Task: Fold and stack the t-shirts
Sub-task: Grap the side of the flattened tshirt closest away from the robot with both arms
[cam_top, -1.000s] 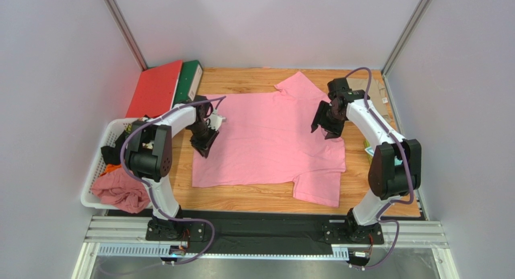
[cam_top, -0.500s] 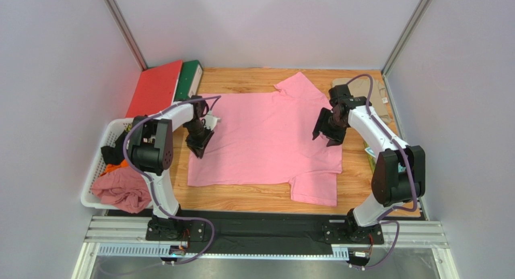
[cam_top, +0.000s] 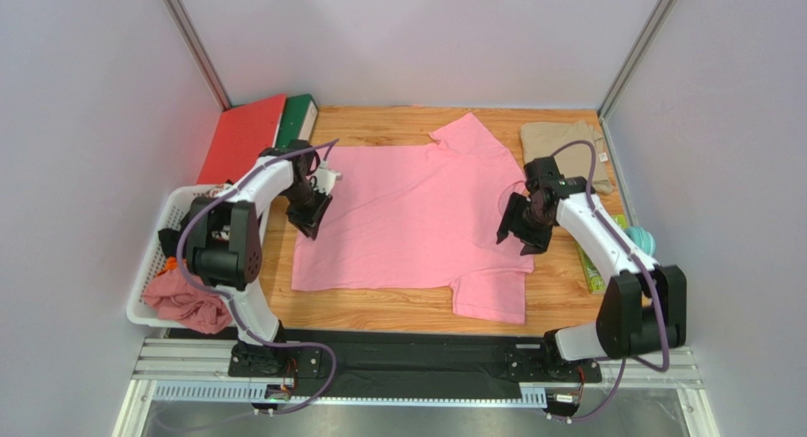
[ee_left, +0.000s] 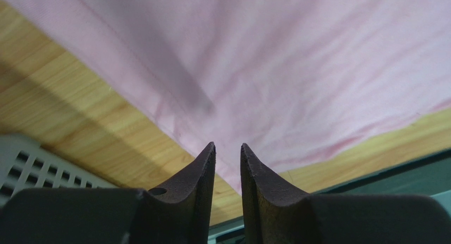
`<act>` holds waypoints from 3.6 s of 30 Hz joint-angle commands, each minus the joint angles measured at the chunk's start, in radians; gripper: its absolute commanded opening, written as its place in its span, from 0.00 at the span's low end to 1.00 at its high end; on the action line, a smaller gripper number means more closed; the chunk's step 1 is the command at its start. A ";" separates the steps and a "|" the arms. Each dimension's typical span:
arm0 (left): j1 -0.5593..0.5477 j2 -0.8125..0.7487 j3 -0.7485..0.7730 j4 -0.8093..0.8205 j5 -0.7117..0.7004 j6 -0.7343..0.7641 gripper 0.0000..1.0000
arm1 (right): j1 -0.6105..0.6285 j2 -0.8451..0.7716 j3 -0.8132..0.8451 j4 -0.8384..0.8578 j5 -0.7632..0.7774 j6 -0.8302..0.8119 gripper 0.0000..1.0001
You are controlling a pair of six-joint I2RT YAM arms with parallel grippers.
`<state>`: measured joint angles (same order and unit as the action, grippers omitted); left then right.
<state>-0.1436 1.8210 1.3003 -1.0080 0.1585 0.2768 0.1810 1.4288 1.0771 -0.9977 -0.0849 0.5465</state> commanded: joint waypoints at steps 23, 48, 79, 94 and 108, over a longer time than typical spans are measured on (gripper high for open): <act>-0.027 -0.480 -0.383 0.098 -0.064 0.176 0.31 | 0.273 -0.671 -0.535 -0.185 0.106 0.495 0.62; 0.050 -0.295 -0.401 0.194 -0.014 0.206 0.30 | 0.339 -0.562 -0.562 -0.094 0.329 0.616 0.48; 0.050 -0.393 -0.423 0.069 0.065 0.282 0.35 | 0.339 -0.499 -0.577 -0.035 0.307 0.589 0.46; 0.050 -0.402 -0.452 -0.018 0.024 0.295 0.47 | 0.339 -0.521 -0.586 -0.039 0.306 0.584 0.47; 0.052 -0.302 -0.503 0.092 -0.024 0.282 0.47 | 0.339 -0.539 -0.579 -0.052 0.303 0.579 0.47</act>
<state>-0.0975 1.5105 0.7963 -0.9432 0.1291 0.5518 0.5159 0.9035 0.4881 -1.0538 0.2028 1.1347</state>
